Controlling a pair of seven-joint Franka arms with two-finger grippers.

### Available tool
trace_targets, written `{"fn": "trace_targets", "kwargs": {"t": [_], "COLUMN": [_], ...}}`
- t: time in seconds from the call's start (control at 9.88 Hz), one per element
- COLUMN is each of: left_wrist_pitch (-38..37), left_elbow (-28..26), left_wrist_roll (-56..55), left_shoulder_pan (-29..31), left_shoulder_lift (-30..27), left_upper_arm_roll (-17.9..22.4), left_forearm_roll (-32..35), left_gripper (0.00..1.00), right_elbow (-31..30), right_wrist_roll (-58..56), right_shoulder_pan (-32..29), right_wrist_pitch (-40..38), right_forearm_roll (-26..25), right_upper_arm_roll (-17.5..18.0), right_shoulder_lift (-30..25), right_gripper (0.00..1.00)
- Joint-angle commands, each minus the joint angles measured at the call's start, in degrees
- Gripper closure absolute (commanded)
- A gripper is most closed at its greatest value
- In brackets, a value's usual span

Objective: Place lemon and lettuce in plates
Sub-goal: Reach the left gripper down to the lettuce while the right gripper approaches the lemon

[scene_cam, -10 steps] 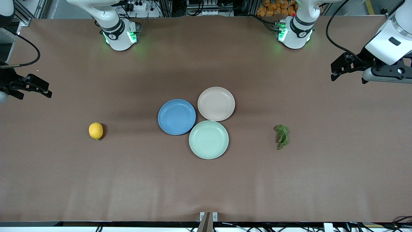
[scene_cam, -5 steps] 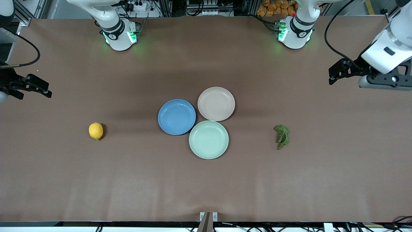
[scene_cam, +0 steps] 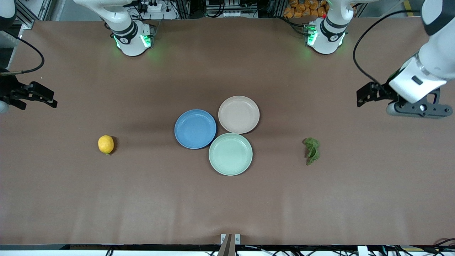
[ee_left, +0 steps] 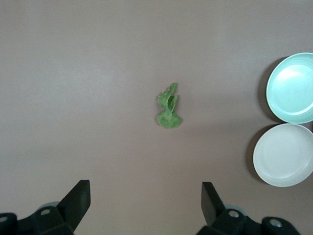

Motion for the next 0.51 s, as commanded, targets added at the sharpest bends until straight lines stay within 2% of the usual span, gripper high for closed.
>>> {"fn": "trace_targets", "kwargs": {"t": [0.0,0.4], "left_wrist_pitch": [0.8,2.8], "left_elbow": [0.9,0.3], "left_wrist_roll": [0.1,0.1], "left_shoulder_pan": [-0.6,0.3], "left_shoulder_lift": [4.8,11.6], "left_upper_arm_roll": [0.1,0.2], "left_forearm_roll": [0.1,0.2], "left_gripper": [0.00,0.00], "right_elbow": [-0.2,-0.3], "right_wrist_roll": [0.2,0.2], "right_shoulder_pan": [-0.4,-0.8], "right_wrist_pitch": [-0.3,-1.3], "right_forearm_roll": [0.4,0.3], "right_upper_arm_roll": [0.0,-0.3], "right_shoulder_lift": [-0.4,-0.4], "right_gripper": [0.00,0.00]}}
